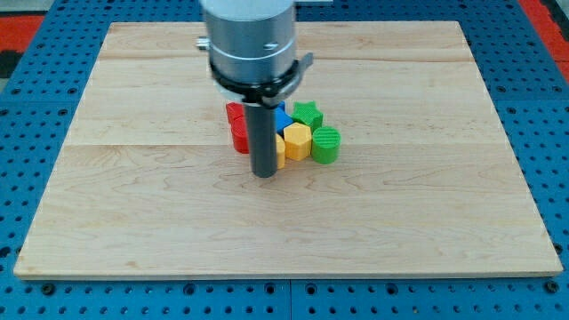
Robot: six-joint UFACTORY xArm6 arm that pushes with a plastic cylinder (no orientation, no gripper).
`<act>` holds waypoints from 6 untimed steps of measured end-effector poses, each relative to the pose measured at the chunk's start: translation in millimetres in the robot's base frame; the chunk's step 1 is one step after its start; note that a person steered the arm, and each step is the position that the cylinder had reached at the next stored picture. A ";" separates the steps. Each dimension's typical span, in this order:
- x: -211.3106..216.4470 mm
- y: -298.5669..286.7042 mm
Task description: Slide the red circle and the red star towards the top side of the board
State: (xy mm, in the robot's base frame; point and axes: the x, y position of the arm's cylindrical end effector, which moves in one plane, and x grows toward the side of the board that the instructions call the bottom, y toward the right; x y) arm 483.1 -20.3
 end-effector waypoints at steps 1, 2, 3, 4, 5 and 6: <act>-11.7 6.9; -28.9 6.9; -27.3 7.1; -8.8 -5.3; -28.1 -39.9; -55.5 -60.6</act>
